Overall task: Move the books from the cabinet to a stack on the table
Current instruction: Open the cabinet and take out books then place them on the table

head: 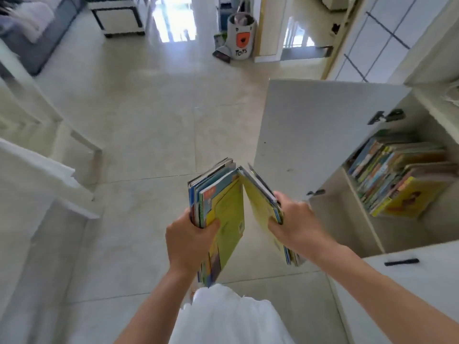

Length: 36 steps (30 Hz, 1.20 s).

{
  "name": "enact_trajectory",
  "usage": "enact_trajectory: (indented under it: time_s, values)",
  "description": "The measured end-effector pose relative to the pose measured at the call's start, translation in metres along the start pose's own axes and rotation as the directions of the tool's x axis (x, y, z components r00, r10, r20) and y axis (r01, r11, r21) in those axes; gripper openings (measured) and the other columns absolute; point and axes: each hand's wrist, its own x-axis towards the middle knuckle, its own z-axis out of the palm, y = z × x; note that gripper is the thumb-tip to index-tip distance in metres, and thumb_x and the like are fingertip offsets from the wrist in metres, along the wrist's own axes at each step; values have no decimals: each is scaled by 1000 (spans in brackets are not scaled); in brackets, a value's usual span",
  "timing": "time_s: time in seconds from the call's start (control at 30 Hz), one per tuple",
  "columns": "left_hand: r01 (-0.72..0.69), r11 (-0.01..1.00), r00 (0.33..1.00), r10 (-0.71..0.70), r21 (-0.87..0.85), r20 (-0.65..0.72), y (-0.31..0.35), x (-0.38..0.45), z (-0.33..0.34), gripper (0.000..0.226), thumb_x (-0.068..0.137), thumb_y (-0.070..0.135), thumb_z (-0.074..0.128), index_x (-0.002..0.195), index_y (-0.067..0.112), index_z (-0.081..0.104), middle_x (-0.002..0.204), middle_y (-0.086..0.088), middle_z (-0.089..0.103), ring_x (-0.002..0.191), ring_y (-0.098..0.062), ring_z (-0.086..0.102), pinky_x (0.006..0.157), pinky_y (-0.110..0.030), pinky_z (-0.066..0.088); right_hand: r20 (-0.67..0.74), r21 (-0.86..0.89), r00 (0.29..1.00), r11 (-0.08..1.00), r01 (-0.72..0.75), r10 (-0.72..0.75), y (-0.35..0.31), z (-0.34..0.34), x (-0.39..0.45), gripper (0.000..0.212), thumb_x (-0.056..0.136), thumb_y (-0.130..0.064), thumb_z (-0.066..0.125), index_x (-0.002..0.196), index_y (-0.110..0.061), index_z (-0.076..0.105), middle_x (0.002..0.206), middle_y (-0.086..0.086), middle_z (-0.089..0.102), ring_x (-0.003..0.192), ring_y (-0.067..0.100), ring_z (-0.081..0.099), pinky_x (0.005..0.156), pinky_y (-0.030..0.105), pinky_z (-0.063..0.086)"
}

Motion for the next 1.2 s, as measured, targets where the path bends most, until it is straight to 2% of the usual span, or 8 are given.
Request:
enact_trajectory:
  time_s: [0.23, 0.43, 0.53, 0.73, 0.9, 1.0, 1.1, 1.2]
  values:
    - [240, 969, 924, -247, -61, -290, -69, -24, -108, 18, 65, 24, 81, 64, 19, 63, 53, 8, 60, 51, -12, 61, 44, -17, 41, 196, -16, 943, 961, 277, -269, -120, 50, 4, 40, 86, -12, 53, 124, -24, 48, 74, -1, 61, 62, 14, 59, 56, 33, 55]
    - [419, 884, 777, -468, -210, -421, -147, -42, -200, 16, 69, 33, 81, 78, 24, 71, 64, 14, 67, 61, -5, 66, 50, -18, 47, 289, -24, 844, 878, 478, -451, -234, 113, 8, 42, 85, -12, 55, 126, -20, 50, 76, -4, 58, 60, 6, 52, 51, 21, 44]
    - [468, 832, 687, -554, -298, -470, -192, -51, -244, 21, 65, 39, 80, 78, 25, 71, 65, 12, 68, 63, -9, 68, 58, -29, 58, 311, 3, 813, 856, 517, -493, -288, 150, 5, 38, 80, -15, 56, 118, -21, 53, 76, -3, 61, 64, 14, 57, 61, 35, 55]
    - [520, 738, 495, -671, -430, -552, -260, -70, -331, 22, 63, 25, 85, 62, 24, 63, 59, 9, 65, 60, -17, 66, 58, -32, 56, 385, 38, 736, 807, 590, -556, -395, 226, -6, 31, 78, -15, 58, 109, -15, 56, 78, 11, 64, 74, 31, 60, 67, 45, 55]
    - [546, 715, 426, -685, -437, -591, -302, -72, -386, 21, 63, 24, 84, 65, 20, 64, 57, 6, 64, 54, -15, 62, 50, -25, 47, 457, 70, 630, 731, 679, -628, -469, 271, -11, 33, 79, -20, 57, 112, -18, 53, 81, 11, 64, 80, 30, 59, 69, 45, 55]
    - [560, 671, 372, -728, -486, -576, -329, -68, -411, 22, 60, 28, 84, 68, 21, 65, 60, 5, 66, 58, -18, 64, 54, -31, 53, 497, 79, 580, 700, 710, -645, -514, 293, -7, 35, 82, -19, 57, 117, -16, 53, 84, 12, 62, 87, 30, 54, 74, 42, 53]
    - [491, 593, 276, -800, -638, -532, -351, -56, -437, 27, 51, 32, 82, 72, 20, 69, 66, 2, 71, 63, -23, 69, 59, -40, 59, 517, 118, 509, 646, 754, -688, -559, 314, 4, 33, 83, -19, 56, 116, -17, 54, 80, 9, 61, 74, 27, 55, 68, 36, 53]
    - [385, 540, 197, -840, -748, -505, -369, -38, -467, 19, 63, 11, 85, 72, 17, 69, 66, 1, 69, 58, -17, 66, 47, -25, 52, 542, 128, 443, 591, 796, -714, -607, 334, 19, 37, 82, -20, 53, 119, -22, 52, 76, 8, 60, 73, 25, 54, 62, 33, 50]
